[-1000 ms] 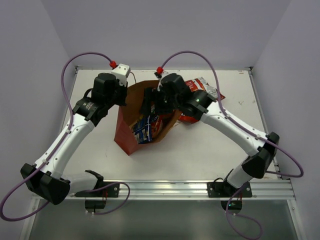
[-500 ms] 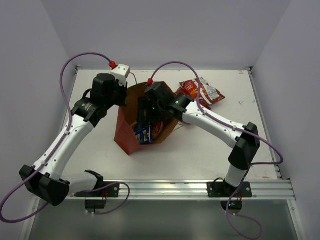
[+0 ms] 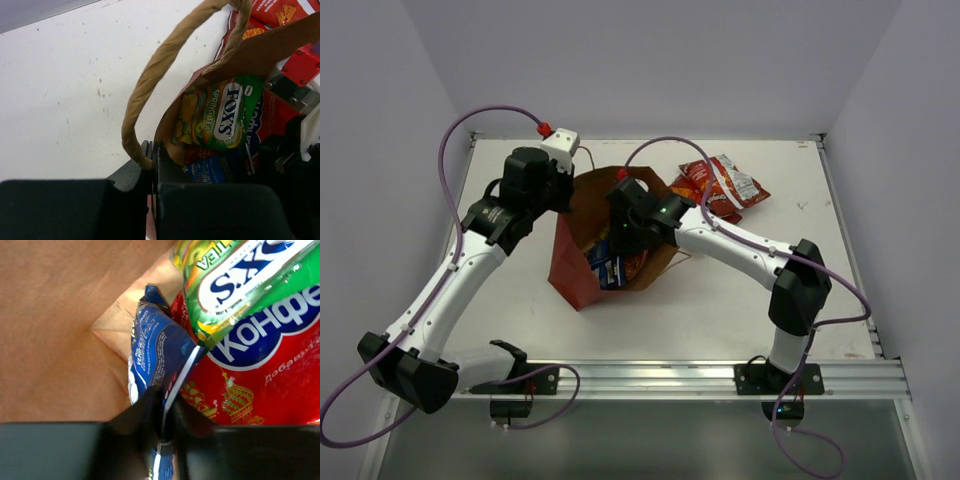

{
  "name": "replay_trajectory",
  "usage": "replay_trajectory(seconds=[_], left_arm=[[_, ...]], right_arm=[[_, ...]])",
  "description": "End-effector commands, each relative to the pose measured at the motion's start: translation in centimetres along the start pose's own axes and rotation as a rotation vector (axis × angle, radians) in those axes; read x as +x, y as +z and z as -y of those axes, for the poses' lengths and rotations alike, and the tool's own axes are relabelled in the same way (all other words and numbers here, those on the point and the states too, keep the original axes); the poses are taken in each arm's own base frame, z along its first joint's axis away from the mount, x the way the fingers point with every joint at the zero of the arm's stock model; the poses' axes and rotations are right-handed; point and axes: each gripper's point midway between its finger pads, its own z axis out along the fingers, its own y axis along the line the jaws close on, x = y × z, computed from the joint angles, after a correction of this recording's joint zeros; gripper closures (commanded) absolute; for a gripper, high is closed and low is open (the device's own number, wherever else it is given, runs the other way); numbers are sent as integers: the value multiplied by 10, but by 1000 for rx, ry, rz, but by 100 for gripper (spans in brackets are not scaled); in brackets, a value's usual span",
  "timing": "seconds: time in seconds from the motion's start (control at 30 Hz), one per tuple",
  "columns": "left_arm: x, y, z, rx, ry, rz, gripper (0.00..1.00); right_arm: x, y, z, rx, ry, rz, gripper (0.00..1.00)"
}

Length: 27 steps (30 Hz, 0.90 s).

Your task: Take the snacks out of the paper bag

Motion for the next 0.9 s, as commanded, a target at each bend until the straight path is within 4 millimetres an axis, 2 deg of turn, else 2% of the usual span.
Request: replay_trajectory(seconds=[0.0, 0.03, 0.1, 0.13, 0.17, 0.23, 0.27, 0.37, 0.5, 0.53, 0.6, 0.63, 0.7, 0.73, 0.8, 0.83, 0.87], left_arm=[[-34, -16, -5, -11, -12, 122, 100], [-34, -17, -5, -14, -10, 124, 100], [-33, -17, -6, -20, -11, 121, 100], [-32, -16, -7, -24, -9, 120, 100], [-31, -16, -7, -24, -9, 118, 100], [-30, -14, -8, -30, -9, 117, 100], [-30, -14, -8, -33, -9, 117, 100], [-29, -13, -10, -45, -13, 114, 100], [-27, -12, -12, -53, -14, 107, 100], [-26, -12, -13, -59, -14, 106, 100], [-25, -12, -14, -65, -15, 101, 100], [-22, -11, -15, -73, -15, 95, 100], [-20, -10, -17, -86, -15, 90, 100], [-20, -11, -18, -89, -16, 88, 100], [-18, -10, -19, -95, -19, 84, 100], [-18, -10, -19, -100, -22, 83, 100], [-18, -10, -20, -101, -23, 83, 100]], right_arm=[[-14, -10, -12, -31, 9, 46, 83], [-18, -17, -15, -42, 7, 61, 94], [-33, -42, -27, -94, -1, 115, 100], [-38, -53, -31, -111, -6, 129, 100], [-49, -76, -43, -158, -10, 167, 100], [-57, -98, -50, -191, -31, 187, 100], [-67, -117, -60, -228, -35, 221, 100], [-84, -163, -73, -301, -58, 299, 100], [-115, -223, -70, -364, -53, 429, 100], [-126, -242, -62, -375, -34, 474, 100], [-138, -266, -51, -387, -19, 532, 100], [-149, -286, -36, -388, 3, 583, 100], [-157, -304, -18, -370, 23, 642, 100], [-166, -328, 3, -344, 56, 723, 100], [-172, -328, 36, -246, 108, 776, 100], [-180, -343, 70, -161, 173, 856, 100], [-178, -327, 95, -91, 219, 842, 100]])
